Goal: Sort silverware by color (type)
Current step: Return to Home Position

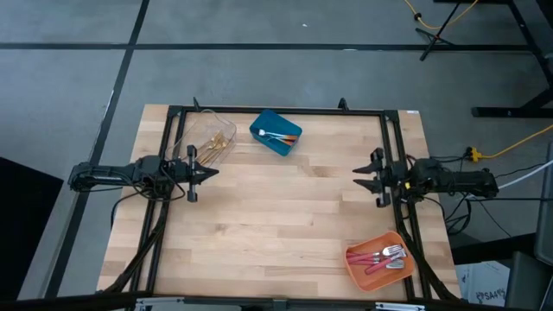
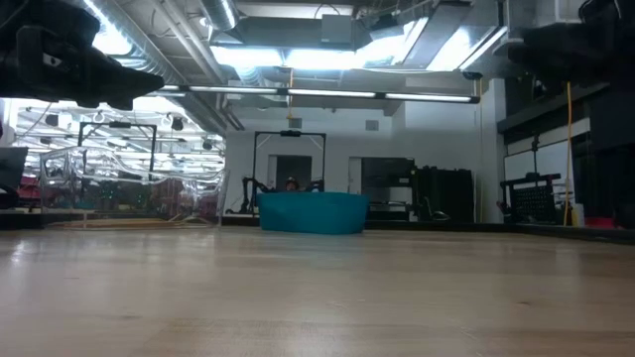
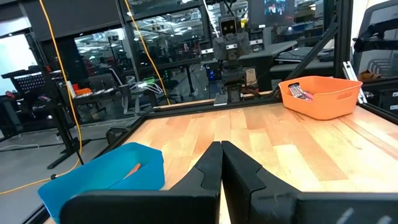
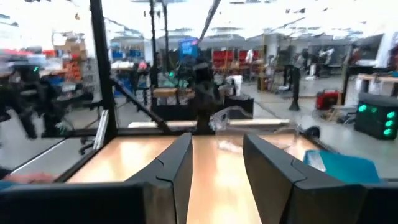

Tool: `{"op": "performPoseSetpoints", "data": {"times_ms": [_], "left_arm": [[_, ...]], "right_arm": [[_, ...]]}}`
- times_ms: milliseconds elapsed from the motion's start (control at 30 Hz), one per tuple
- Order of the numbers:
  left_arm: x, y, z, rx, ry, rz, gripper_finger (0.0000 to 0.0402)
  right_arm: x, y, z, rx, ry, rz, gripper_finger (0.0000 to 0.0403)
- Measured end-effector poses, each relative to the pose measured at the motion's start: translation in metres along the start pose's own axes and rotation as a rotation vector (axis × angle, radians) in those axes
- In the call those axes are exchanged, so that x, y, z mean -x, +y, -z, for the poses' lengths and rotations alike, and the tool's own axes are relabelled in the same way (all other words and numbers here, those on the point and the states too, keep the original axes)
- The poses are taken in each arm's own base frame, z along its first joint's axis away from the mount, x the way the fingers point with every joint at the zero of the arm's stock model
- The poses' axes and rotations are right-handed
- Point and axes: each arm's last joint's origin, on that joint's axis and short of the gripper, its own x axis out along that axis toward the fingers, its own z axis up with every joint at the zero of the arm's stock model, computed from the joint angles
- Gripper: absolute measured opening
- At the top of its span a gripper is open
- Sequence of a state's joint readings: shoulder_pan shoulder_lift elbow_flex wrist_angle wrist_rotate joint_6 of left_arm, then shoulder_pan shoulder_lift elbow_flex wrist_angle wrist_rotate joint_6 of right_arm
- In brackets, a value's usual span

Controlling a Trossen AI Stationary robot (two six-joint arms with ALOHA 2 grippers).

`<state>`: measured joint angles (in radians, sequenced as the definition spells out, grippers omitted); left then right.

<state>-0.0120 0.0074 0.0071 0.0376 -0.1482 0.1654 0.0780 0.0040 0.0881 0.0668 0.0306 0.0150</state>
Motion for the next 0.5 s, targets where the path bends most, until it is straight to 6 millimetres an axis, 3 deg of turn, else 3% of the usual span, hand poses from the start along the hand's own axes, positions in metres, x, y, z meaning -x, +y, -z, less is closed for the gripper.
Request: {"op": "performPoseSetpoints", "data": {"times_ms": [500], "left_arm": [[0.000,0.000,0.000,0.000,0.000,0.000,0.0000]], "right_arm": [[-0.002,-0.001,0.015,0.000,0.039,0.030,0.0133]]}}
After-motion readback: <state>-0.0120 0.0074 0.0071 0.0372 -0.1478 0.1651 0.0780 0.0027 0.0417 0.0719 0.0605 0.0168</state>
